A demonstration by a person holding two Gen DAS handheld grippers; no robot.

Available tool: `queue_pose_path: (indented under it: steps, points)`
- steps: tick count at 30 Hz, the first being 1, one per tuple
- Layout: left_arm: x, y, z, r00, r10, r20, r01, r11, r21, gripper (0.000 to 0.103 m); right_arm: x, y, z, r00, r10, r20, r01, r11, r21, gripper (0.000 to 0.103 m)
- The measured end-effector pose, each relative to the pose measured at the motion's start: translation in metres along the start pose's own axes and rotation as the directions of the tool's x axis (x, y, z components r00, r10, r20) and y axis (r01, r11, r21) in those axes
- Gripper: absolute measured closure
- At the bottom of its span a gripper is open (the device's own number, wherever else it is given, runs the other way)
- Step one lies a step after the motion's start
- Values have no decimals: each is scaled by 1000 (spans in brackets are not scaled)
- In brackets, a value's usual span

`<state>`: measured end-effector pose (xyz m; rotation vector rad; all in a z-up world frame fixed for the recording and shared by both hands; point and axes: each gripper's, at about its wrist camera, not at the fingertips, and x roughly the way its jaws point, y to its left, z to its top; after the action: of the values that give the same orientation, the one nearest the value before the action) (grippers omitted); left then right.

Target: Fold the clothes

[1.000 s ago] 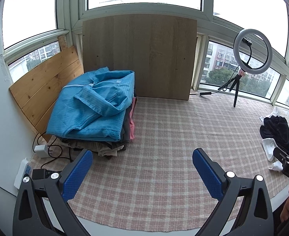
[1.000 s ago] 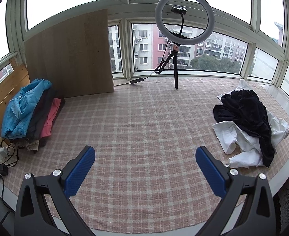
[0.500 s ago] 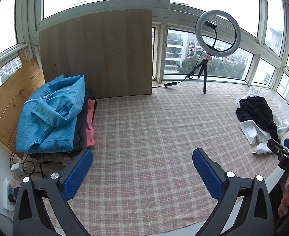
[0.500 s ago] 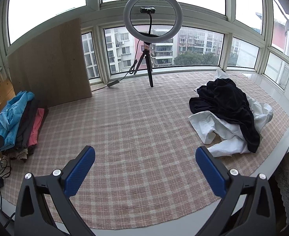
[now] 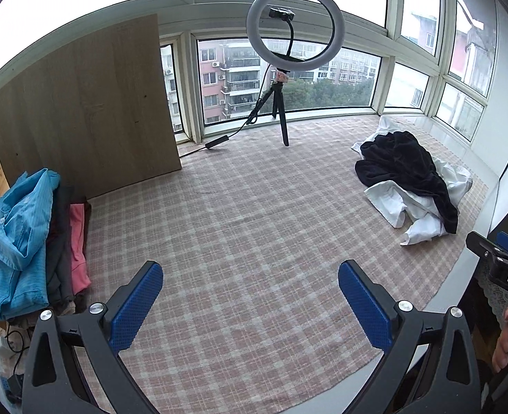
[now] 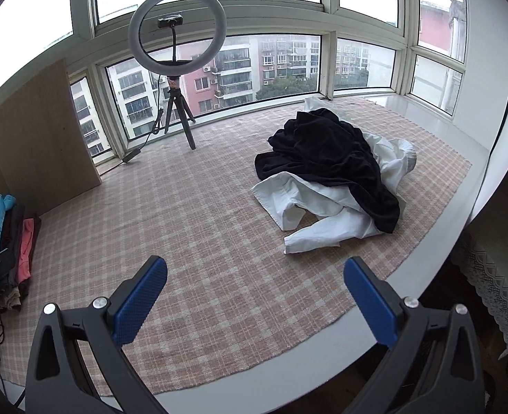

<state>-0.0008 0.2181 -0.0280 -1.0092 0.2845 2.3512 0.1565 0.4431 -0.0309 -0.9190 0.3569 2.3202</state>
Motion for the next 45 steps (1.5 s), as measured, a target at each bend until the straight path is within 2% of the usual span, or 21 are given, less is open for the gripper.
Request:
queue_pose_path:
  steps: [4,7,13,19,25,34,39,45]
  points:
    - [9,-19,5,999,-49,-12,49,998,31,1,-3,-20,-1,999,-51,9,51,999,16,0]
    - [15,-34,9,997,-70,-13,71,995,63,1,-7,-33,-1,998,-60,23,59,998,38,0]
    - [24,-58,14,992,-123,-31,126,986,109,1,-6,-54,-4,998,-66,-7,66,994,90,0]
    - [39,-80,21,988,-143,-57,150,979,138,1,-1,-72,-4,990,-138,-32,140,988,69,0]
    - [51,-96,34,993,-99,-59,106,987,124,1,20,-102,10,987,-152,-52,155,986,67,0]
    - [66,-133,69,999,28,-32,-25,996,89,1,61,-137,58,997,-74,-38,76,996,48,0]
    - [66,-159,89,998,61,10,-62,995,80,1,81,-149,87,999,-35,-17,36,999,10,0]
    - [71,-179,105,998,59,33,-61,997,51,1,94,-158,111,1000,-5,4,5,1000,-30,0]
